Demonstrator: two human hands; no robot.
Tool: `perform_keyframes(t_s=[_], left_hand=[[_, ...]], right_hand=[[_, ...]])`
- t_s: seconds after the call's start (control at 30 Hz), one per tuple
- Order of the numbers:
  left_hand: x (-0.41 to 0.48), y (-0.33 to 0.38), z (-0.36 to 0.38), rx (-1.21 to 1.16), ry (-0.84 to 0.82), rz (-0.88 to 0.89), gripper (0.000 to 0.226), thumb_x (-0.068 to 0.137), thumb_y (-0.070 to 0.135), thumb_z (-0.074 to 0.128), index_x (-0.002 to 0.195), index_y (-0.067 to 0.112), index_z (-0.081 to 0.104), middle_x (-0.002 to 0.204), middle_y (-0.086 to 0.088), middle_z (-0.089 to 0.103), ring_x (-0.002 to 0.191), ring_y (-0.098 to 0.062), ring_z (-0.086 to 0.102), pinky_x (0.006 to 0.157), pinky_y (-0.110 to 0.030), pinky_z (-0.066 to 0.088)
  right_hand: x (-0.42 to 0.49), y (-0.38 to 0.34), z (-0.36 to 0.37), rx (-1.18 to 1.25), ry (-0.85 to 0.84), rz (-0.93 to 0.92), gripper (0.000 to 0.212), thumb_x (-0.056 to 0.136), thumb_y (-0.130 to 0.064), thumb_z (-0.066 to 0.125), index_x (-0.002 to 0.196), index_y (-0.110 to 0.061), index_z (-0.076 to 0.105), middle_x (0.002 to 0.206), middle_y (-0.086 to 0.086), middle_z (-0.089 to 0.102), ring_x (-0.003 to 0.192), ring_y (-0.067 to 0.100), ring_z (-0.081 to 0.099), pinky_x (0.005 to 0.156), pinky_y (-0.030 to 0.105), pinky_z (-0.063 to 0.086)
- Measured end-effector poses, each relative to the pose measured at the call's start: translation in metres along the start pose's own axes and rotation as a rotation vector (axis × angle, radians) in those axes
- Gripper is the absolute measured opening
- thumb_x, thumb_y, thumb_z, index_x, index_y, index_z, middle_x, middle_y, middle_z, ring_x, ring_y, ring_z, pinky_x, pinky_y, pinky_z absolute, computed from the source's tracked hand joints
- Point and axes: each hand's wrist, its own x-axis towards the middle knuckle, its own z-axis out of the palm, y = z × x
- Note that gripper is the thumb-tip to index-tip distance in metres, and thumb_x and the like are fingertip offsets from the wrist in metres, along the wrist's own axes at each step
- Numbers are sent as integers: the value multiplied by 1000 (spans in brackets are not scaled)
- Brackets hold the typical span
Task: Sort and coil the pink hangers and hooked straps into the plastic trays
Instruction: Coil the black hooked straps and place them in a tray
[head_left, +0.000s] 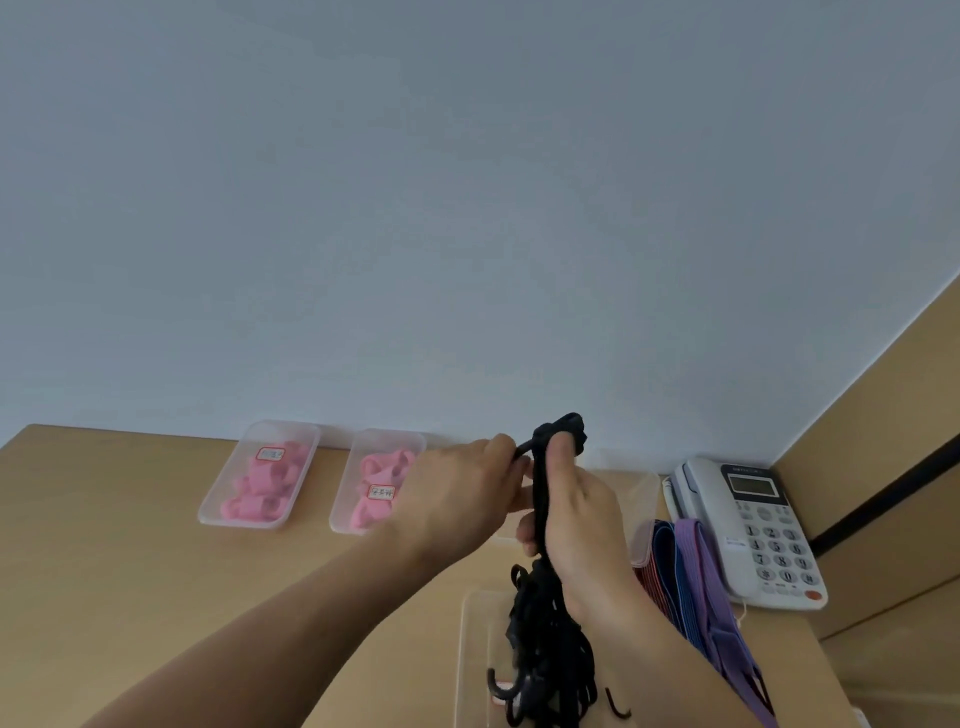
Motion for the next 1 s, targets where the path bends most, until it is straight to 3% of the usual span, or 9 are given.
perform_keyframes(t_s=[0.1,0.27,0.33,0.4,0.5,0.6,0.7,0.9,1.0], left_hand=[[-2,-7,2,159,72,260,5,72,12,56,67,14,54,56,1,48,41,-20,46,42,-23,16],[-11,-17,10,109,117,341,22,82,8,50,88,14,70,69,0,55,54,-20,53,38,-27,34],[-14,-16,14,-56,104,265,18,82,7,66,95,16,73,72,1,59,58,-19,57,44,-30,46],[-15,-14,10,-392,11,-3,29,82,21,69,111,24,71,79,11,63,66,-7,60,58,-18,48],[-12,-14,0,-843,-337,-373,37,72,37,60,108,29,65,80,18,69,72,2,62,63,-9,44],[-9,-18,-9,-995,-553,-352,19,73,24,58,87,16,68,81,-2,74,75,-11,66,64,-24,42],[-9,-20,-15,-1108,-637,-331,28,84,27,55,101,12,71,97,-6,75,93,-20,68,71,-32,42],[-24,-4,-10,-1141,-351,-305,18,99,21,57,106,14,72,78,6,72,83,-6,64,77,-19,47],[-30,0,-9,-979,-194,-296,15,95,15,60,92,22,73,74,15,72,73,3,65,72,-10,45]], right_hand=[[0,4,4,-106,20,-31,62,95,-62,35,81,-9,65,55,0,64,40,13,50,44,26,38],[4,5,-4,-16,2,5,58,94,-49,51,70,2,61,53,5,49,38,13,35,38,22,27],[4,7,-5,-18,5,-18,54,93,-45,54,67,2,60,52,5,48,39,13,35,39,23,28],[0,9,-6,22,2,-28,48,90,-43,57,64,-3,56,52,5,47,40,12,35,40,24,29],[-7,14,-6,88,-61,-86,49,88,-44,57,65,0,51,54,7,44,41,10,36,41,23,31],[-14,19,-3,101,-102,-179,54,95,-40,52,62,3,48,50,5,44,40,7,40,43,19,34],[-14,21,-7,92,-82,-201,52,96,-45,47,65,-3,52,49,2,46,42,11,38,47,24,34],[-18,24,-15,-10,-134,-206,49,92,-59,40,68,-23,63,58,1,59,45,15,49,45,25,40],[-22,27,-14,-66,-131,-78,57,87,-66,42,78,-18,70,58,4,64,46,16,55,44,26,43]])
